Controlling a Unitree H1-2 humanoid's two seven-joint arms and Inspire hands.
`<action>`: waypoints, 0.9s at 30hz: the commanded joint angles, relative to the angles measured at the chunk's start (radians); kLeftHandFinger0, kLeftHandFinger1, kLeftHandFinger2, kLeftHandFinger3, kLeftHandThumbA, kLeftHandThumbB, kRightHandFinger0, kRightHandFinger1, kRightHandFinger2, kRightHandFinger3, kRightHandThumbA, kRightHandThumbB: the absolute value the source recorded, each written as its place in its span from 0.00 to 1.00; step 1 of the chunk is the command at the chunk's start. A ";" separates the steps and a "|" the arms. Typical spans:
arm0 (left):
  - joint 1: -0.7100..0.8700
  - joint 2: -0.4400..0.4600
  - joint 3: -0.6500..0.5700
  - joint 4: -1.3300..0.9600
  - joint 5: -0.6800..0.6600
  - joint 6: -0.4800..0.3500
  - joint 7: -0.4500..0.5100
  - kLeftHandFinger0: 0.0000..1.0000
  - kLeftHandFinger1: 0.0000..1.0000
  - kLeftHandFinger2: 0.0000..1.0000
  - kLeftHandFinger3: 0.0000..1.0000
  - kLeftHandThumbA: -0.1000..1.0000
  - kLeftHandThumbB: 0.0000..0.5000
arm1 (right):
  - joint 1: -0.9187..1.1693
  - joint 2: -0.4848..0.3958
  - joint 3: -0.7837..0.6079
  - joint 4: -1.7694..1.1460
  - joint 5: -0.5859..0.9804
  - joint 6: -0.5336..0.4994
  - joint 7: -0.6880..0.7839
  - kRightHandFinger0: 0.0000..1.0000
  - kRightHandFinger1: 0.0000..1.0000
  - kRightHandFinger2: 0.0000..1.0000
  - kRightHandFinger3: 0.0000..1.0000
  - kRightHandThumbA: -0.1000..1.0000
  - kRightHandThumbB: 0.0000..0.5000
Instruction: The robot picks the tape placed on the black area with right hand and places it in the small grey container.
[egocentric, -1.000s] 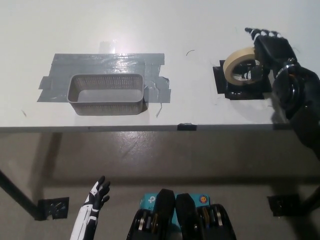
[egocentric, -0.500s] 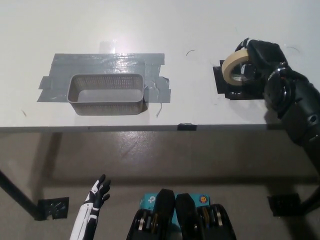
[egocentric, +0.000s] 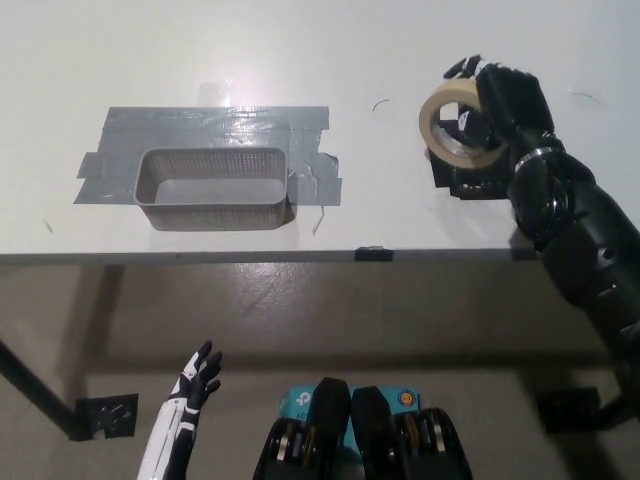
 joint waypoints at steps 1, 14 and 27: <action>-0.008 0.008 -0.007 -0.032 -0.002 -0.031 -0.007 1.00 1.00 1.00 1.00 1.00 0.10 | -0.102 0.007 -0.034 -0.007 0.048 -0.106 -0.140 0.00 0.35 0.69 0.78 0.00 0.29; -0.007 0.003 -0.020 -0.030 0.004 -0.024 -0.007 1.00 1.00 1.00 1.00 1.00 0.12 | -0.196 0.140 0.011 -0.013 0.025 -0.091 -0.164 0.01 0.31 0.57 0.51 0.10 0.33; -0.018 0.014 -0.047 -0.035 0.032 -0.022 -0.006 1.00 1.00 1.00 1.00 1.00 0.12 | -0.284 0.327 0.106 0.081 -0.010 -0.008 -0.158 0.00 0.31 0.58 0.59 0.22 0.27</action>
